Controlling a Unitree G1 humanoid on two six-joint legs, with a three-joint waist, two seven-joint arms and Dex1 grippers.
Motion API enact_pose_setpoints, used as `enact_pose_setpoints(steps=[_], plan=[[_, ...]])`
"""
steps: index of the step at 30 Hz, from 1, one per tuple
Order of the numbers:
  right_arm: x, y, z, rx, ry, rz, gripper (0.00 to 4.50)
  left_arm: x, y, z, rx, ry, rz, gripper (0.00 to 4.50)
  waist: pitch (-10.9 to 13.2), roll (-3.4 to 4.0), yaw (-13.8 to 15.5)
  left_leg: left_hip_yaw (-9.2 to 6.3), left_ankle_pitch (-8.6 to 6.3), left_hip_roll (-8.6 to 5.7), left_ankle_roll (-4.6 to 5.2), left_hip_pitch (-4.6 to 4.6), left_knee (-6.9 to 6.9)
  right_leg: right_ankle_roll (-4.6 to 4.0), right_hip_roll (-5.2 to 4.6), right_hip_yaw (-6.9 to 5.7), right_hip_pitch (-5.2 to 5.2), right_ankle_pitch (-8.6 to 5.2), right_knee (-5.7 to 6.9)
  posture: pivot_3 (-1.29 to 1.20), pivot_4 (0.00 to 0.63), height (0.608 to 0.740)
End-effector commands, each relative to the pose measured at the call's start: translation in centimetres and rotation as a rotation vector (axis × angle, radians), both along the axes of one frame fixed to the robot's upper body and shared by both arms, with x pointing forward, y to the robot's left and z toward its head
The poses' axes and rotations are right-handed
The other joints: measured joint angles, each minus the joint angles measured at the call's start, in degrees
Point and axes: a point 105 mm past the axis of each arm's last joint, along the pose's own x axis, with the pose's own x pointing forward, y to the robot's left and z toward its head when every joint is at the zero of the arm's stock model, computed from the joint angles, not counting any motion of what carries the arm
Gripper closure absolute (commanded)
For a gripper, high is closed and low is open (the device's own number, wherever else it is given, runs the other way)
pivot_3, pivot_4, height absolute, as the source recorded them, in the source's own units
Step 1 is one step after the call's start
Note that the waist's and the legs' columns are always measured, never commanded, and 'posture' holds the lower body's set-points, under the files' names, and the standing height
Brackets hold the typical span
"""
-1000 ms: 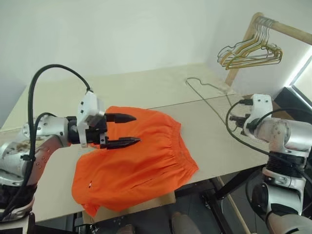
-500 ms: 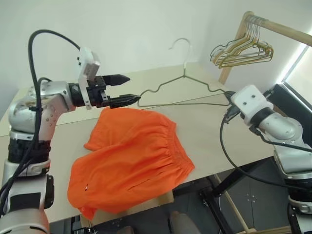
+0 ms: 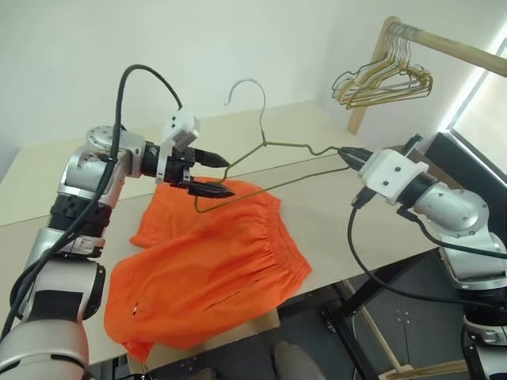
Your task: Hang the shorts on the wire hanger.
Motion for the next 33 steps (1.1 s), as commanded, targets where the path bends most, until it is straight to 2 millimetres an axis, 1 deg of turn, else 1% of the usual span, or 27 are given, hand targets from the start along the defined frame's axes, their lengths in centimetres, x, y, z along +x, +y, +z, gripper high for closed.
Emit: enact_pose_setpoints(steps=[1,6,12,15,26,27,33], plan=[[-0.5,0.2,1.8,-0.009,-0.080,0.013,4.50,-0.7,0.3,-0.1,0.053,-0.007,-0.034,0.04,0.0,0.00,-0.3,-0.01,0.00,0.01,0.00,0.01,0.00,0.00,0.02,0.00,0.00,0.00,0.00,-0.32,0.000,0.740],[-0.4,-0.1,2.1,-0.001,-0.092,-0.005,4.50,-0.8,0.8,-1.5,0.118,0.004,-0.028,0.04,0.0,0.00,-1.5,-0.04,0.00,0.02,0.00,0.02,0.00,0.00,0.02,0.00,0.00,0.00,0.06,-0.32,0.000,0.740],[-0.4,-0.1,2.3,0.005,-0.100,-0.010,4.50,-0.6,0.9,-2.4,0.150,0.016,-0.001,0.04,0.0,0.00,-1.7,-0.05,0.00,0.03,0.00,0.03,0.00,0.00,0.03,0.00,0.00,0.00,0.06,-0.32,0.000,0.740],[-0.4,0.0,2.5,0.014,-0.104,-0.008,4.50,-0.3,0.9,-2.8,0.169,0.008,0.022,0.65,0.0,0.00,-1.6,-0.05,0.00,0.03,0.00,0.03,0.00,0.00,0.03,0.00,0.00,0.00,0.06,-0.32,0.000,0.740],[-0.2,0.2,3.2,0.042,-0.118,-0.016,4.50,-0.6,1.0,-3.0,0.168,0.014,0.018,4.34,0.0,0.00,-1.6,-0.06,0.00,0.03,0.00,0.03,0.00,0.00,0.02,0.00,0.00,0.00,0.07,-0.31,0.000,0.740],[-0.2,0.2,3.2,0.043,-0.121,-0.016,4.50,-0.5,1.0,-2.9,0.167,0.012,0.019,4.45,0.0,0.00,-1.6,-0.06,0.00,0.03,0.00,0.03,0.00,0.00,0.02,0.00,0.00,0.00,0.07,-0.31,0.000,0.740],[-0.5,0.5,3.0,0.016,-0.122,0.008,4.50,-0.1,0.9,-2.6,0.168,-0.013,0.032,4.45,0.0,0.00,-1.6,-0.06,0.00,0.02,0.00,0.03,0.00,0.00,0.01,0.00,0.00,0.00,0.07,-0.31,0.000,0.740]])
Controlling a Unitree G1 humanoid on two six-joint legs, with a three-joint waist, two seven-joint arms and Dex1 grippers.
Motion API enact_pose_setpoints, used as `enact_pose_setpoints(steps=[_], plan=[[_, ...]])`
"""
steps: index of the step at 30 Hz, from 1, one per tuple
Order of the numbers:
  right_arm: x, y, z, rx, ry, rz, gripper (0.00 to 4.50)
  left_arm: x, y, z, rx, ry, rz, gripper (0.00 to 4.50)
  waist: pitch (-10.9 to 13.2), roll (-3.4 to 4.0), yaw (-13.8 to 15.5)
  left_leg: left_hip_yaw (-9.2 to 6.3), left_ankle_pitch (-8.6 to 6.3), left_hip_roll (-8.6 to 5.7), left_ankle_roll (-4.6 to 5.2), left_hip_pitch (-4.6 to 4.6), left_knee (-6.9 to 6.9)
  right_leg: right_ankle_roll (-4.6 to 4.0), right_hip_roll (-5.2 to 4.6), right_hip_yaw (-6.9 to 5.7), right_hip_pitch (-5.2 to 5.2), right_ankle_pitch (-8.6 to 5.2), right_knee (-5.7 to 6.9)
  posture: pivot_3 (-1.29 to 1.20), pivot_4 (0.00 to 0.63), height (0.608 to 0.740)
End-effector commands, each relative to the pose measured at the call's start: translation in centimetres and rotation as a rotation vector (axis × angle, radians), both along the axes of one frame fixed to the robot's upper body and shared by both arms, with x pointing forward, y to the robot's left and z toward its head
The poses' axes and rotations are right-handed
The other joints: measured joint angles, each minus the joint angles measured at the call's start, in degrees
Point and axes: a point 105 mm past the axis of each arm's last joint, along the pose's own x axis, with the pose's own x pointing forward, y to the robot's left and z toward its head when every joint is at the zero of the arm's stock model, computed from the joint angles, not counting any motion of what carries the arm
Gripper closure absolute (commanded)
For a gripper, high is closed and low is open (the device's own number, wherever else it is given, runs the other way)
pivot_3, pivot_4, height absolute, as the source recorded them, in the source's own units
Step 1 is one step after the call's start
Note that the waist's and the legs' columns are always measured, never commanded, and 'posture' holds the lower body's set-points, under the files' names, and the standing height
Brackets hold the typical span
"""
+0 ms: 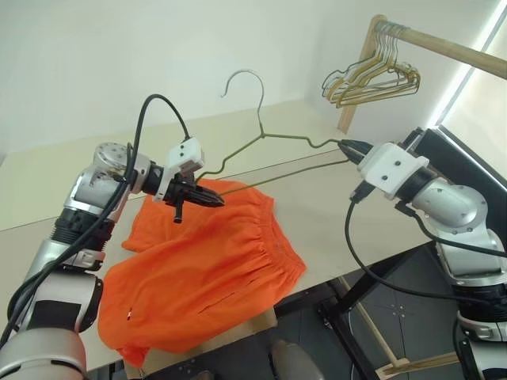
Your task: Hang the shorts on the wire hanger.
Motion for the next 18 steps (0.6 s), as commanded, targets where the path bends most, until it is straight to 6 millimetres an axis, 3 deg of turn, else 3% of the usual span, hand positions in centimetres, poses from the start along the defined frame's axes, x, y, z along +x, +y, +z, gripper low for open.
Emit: enact_pose_setpoints(steps=[1,4,14,15,18], plan=[[-0.8,0.3,2.0,-0.024,-0.087,0.024,4.50,0.2,-0.2,1.3,-0.007,-0.053,-0.012,4.45,0.0,0.00,0.0,0.00,0.00,0.00,0.00,0.00,0.00,0.00,0.00,0.00,0.00,0.00,0.00,-0.31,0.000,0.740],[-1.3,0.6,1.4,-0.065,-0.051,0.066,3.71,0.5,-0.1,1.5,-0.009,-0.061,-0.001,4.50,0.0,0.00,0.0,0.00,0.00,0.00,0.00,0.00,0.00,0.00,0.01,0.00,0.00,0.00,0.01,-0.31,0.000,0.740],[-3.2,0.3,-0.5,-0.161,0.240,0.216,0.27,0.9,0.8,1.3,0.078,-0.178,0.034,4.50,0.0,-0.01,0.0,-0.01,0.00,0.01,0.00,0.00,0.00,0.01,0.00,-0.03,0.02,0.00,-0.01,-0.29,0.000,0.740],[-3.3,0.2,-0.3,-0.150,0.299,0.224,0.05,0.7,1.0,1.1,0.119,-0.218,0.010,4.50,0.0,-0.01,0.0,-0.01,0.00,0.01,0.00,0.00,0.00,0.01,0.00,-0.04,0.03,-0.01,-0.01,-0.29,0.001,0.740],[-3.2,0.0,0.3,-0.113,0.574,0.216,0.05,0.2,1.5,0.3,0.229,-0.307,-0.038,4.50,0.0,0.02,-0.3,0.00,0.00,0.02,0.00,0.01,0.00,0.01,-0.02,0.00,0.02,0.00,0.00,-0.29,0.003,0.740]])
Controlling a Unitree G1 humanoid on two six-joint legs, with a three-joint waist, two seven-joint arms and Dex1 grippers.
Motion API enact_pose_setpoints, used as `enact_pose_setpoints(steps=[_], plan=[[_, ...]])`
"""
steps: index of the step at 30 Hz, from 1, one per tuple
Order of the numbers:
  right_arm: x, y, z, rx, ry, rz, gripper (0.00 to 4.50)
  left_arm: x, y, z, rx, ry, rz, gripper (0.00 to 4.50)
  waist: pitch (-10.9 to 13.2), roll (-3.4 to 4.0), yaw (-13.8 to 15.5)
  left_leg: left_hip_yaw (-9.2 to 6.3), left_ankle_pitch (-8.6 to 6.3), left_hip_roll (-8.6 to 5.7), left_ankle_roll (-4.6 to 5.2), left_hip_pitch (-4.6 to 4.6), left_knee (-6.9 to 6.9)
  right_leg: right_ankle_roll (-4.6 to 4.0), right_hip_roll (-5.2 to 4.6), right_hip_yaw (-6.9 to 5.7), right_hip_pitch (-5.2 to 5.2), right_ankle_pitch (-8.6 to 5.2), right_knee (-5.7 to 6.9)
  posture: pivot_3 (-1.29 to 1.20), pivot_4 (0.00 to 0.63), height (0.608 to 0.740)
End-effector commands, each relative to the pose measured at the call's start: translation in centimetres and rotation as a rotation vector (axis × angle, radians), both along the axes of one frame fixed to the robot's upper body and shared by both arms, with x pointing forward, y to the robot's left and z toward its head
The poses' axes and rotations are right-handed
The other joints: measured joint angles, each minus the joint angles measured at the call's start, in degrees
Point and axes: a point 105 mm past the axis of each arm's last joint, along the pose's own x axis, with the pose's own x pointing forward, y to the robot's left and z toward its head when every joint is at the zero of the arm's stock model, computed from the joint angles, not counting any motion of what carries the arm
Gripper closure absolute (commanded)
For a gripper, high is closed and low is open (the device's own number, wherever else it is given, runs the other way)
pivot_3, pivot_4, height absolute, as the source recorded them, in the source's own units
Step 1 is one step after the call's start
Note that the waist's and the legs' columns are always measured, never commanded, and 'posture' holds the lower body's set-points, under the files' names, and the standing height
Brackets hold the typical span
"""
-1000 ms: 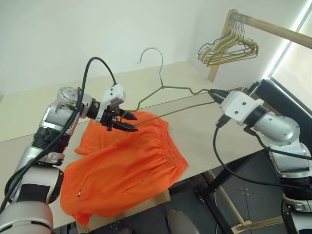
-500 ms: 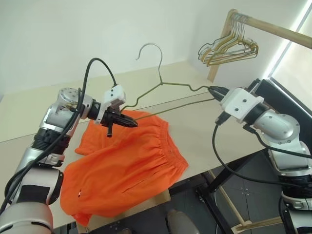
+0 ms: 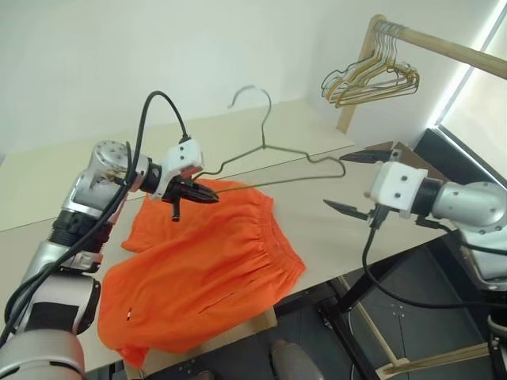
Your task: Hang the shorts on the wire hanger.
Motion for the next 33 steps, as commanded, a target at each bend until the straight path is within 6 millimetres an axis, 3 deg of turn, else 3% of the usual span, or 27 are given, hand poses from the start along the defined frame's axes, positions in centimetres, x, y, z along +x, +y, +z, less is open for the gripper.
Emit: enact_pose_setpoints(steps=[1,9,14,22,25,33], plan=[[-0.6,0.0,2.2,-0.015,0.219,-0.021,0.05,-0.4,0.2,0.7,0.088,-0.118,-0.057,4.50,0.0,0.06,0.0,0.00,0.00,0.00,0.00,0.03,0.00,0.00,-0.04,0.01,0.00,0.00,0.02,-0.28,0.003,0.740],[-0.2,2.1,2.3,-0.102,0.633,-0.034,0.05,-1.0,-0.5,1.3,0.061,-0.142,-0.089,4.50,0.0,0.06,0.6,-0.09,0.00,-0.03,0.01,-0.09,0.01,0.04,-0.10,-0.11,-0.08,-0.02,-0.03,-0.27,0.004,0.740],[1.8,2.7,0.6,-0.170,0.639,-0.118,0.05,-1.4,-0.8,1.5,0.050,-0.146,-0.091,4.50,-0.1,0.06,0.8,-0.14,0.00,-0.07,0.00,-0.17,0.02,0.04,-0.17,-0.13,-0.15,-0.03,-0.01,-0.25,0.001,0.740],[3.3,3.1,-1.8,-0.198,0.688,-0.157,0.05,-1.5,-1.0,1.3,0.044,-0.148,-0.085,4.50,-0.1,0.07,1.3,-0.17,0.00,-0.12,0.00,-0.20,0.07,0.04,-0.21,-0.12,-0.19,-0.03,0.05,-0.23,0.000,0.740],[3.4,3.2,-1.8,-0.181,0.696,-0.160,0.62,-1.6,-1.0,1.2,0.045,-0.146,-0.089,4.50,-0.1,0.07,1.5,-0.20,0.00,-0.13,0.00,-0.20,0.07,0.04,-0.20,-0.14,-0.19,-0.03,0.04,-0.23,0.000,0.740],[3.2,3.2,-1.8,-0.168,0.715,-0.147,3.40,-1.5,-1.0,1.4,0.043,-0.150,-0.096,4.50,-0.1,0.07,2.0,-0.25,0.00,-0.16,0.00,-0.23,0.09,0.04,-0.22,-0.16,-0.19,-0.03,0.04,-0.24,0.000,0.740]])
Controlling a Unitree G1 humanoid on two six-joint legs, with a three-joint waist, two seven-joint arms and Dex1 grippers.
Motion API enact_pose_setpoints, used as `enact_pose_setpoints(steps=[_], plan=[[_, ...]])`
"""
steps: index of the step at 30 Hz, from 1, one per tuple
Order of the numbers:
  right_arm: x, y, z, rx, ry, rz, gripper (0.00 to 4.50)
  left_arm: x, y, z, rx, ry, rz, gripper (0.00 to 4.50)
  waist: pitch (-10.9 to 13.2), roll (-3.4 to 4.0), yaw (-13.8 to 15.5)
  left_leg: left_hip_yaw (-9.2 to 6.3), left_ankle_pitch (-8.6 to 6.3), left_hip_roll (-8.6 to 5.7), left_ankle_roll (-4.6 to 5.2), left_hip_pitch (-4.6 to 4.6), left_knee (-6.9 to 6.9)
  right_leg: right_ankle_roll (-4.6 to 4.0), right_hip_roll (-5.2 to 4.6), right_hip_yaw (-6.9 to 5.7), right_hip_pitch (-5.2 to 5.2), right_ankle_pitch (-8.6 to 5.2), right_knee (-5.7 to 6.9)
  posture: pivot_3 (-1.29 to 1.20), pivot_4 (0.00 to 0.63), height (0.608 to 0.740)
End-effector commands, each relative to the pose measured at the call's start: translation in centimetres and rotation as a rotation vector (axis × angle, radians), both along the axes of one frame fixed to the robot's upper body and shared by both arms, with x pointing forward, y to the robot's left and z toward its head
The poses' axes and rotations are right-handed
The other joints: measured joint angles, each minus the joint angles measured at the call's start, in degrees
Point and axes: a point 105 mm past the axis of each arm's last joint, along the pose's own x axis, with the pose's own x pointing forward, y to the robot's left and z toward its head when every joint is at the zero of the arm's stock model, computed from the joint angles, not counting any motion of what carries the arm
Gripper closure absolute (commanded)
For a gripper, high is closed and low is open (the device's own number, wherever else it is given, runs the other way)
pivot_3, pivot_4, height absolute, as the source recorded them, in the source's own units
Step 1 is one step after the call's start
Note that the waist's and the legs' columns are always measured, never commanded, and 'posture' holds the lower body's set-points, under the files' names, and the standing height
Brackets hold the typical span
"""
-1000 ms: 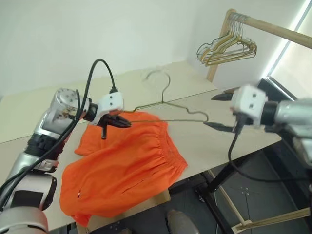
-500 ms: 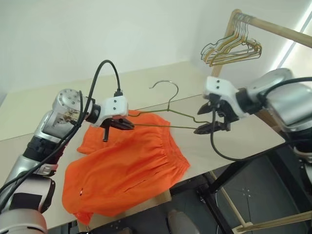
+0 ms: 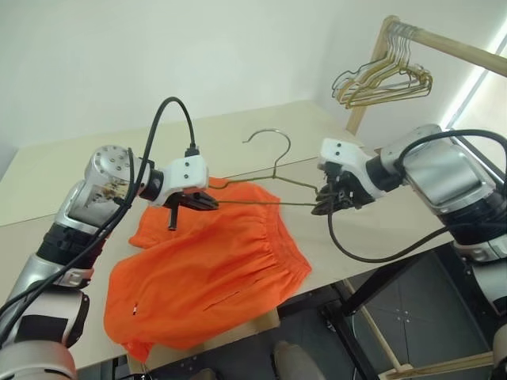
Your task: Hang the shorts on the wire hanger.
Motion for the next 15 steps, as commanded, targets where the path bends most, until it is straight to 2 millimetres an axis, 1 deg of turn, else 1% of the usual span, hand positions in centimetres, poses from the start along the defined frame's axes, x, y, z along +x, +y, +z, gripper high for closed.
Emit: enact_pose_setpoints(steps=[1,3,7,9,10,11,13,15], plan=[[0.0,0.0,1.1,0.022,-0.034,0.005,3.79,0.0,-0.1,1.4,-0.029,-0.039,-0.018,4.50,0.0,0.00,0.0,0.00,0.00,0.00,0.00,0.00,0.00,0.00,0.00,0.00,0.00,0.00,0.00,-0.25,0.000,0.740],[0.0,-0.1,1.1,0.023,-0.032,0.005,4.47,0.0,-0.2,1.5,-0.039,-0.040,-0.027,4.50,0.0,0.00,-0.1,0.00,0.00,0.01,0.00,0.00,0.00,0.00,0.01,0.00,-0.01,0.00,0.00,-0.25,0.000,0.740],[-0.2,-0.2,1.3,0.041,-0.018,-0.002,4.47,-0.2,-0.4,1.6,-0.055,-0.069,-0.077,4.50,0.0,0.00,-0.1,-0.02,0.00,-0.01,0.00,0.00,0.01,0.00,0.00,-0.01,0.01,0.00,0.00,-0.25,0.000,0.740],[-0.6,-0.2,1.4,0.051,-0.007,0.006,4.47,-0.6,-0.4,1.7,-0.083,-0.063,-0.119,4.50,0.0,0.00,-0.1,-0.03,0.00,-0.01,0.00,-0.01,0.02,0.00,-0.01,-0.03,0.00,0.00,-0.01,-0.26,0.000,0.740],[-0.8,-0.3,1.4,0.057,-0.002,0.010,4.50,-0.9,-0.4,1.8,-0.106,-0.050,-0.139,3.94,0.0,0.00,-0.1,-0.05,0.00,-0.01,0.00,-0.04,0.02,0.00,-0.01,-0.04,-0.01,0.00,-0.02,-0.26,0.000,0.740],[-1.1,-0.4,1.5,0.067,0.010,0.011,4.50,-1.1,-0.4,2.1,-0.133,-0.036,-0.151,3.70,0.0,0.00,0.0,-0.07,0.00,0.00,0.00,-0.07,0.02,0.00,-0.02,-0.06,-0.02,0.00,-0.02,-0.26,0.000,0.740],[-1.8,-0.9,1.3,0.082,0.026,0.014,4.50,-1.1,-0.3,2.4,-0.162,-0.035,-0.156,3.04,0.0,0.00,0.0,-0.11,0.00,-0.01,0.00,-0.12,0.04,0.00,-0.07,-0.09,-0.03,0.00,-0.03,-0.26,0.000,0.740],[-2.9,-1.7,1.0,0.103,0.060,0.006,4.50,-0.7,0.4,2.7,-0.187,-0.028,-0.137,2.36,0.0,0.00,0.0,-0.16,0.00,-0.01,0.00,-0.15,0.08,0.00,-0.06,-0.13,-0.02,0.00,-0.02,-0.25,0.001,0.740]])
